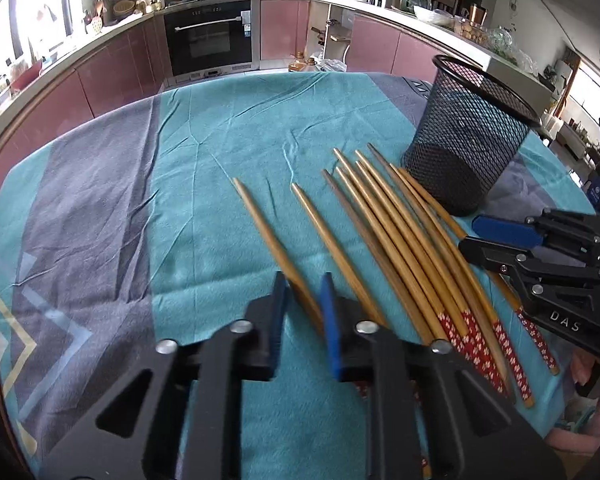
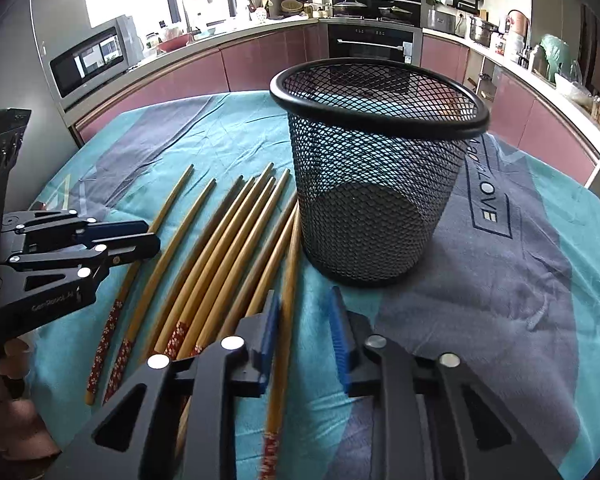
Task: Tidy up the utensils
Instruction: 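Close the left tool on a red-tipped bamboo chopstick while the right tool grasps another, then lift both held chopsticks upright and carry them over the black mesh cup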
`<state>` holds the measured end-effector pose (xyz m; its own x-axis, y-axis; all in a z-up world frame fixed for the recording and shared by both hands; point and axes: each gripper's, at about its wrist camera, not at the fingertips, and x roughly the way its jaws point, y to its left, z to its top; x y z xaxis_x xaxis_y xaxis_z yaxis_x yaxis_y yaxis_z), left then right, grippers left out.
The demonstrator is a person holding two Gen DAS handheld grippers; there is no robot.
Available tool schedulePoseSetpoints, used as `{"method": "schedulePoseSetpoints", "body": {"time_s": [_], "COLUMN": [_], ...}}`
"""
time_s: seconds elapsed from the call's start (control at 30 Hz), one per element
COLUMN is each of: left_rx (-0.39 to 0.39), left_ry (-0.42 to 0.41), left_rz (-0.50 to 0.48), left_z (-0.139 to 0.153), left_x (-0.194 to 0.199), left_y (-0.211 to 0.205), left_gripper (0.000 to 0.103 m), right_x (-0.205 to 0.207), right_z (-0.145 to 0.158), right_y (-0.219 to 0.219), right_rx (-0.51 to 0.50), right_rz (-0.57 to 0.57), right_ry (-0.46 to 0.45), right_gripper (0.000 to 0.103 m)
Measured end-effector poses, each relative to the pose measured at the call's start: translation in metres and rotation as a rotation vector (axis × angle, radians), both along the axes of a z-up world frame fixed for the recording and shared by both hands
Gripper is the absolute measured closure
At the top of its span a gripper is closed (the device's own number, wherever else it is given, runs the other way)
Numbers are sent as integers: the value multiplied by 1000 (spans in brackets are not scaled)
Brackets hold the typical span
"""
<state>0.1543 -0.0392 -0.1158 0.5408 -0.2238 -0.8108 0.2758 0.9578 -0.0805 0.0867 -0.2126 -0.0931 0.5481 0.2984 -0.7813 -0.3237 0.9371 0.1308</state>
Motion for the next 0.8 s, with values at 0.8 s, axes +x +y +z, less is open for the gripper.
{"method": "schedulePoseSetpoints", "body": {"time_s": [0.8], "left_rx": [-204], "left_ry": [-112], "left_rz": [-49], "left_z": [72], "left_x": [-40], "left_y": [26], "left_gripper": [95], "right_x": [-40], "right_z": [68], "right_y": [-26], "right_rx": [168], "right_rz": [40], "right_ry": [-179], "right_gripper": [97]}}
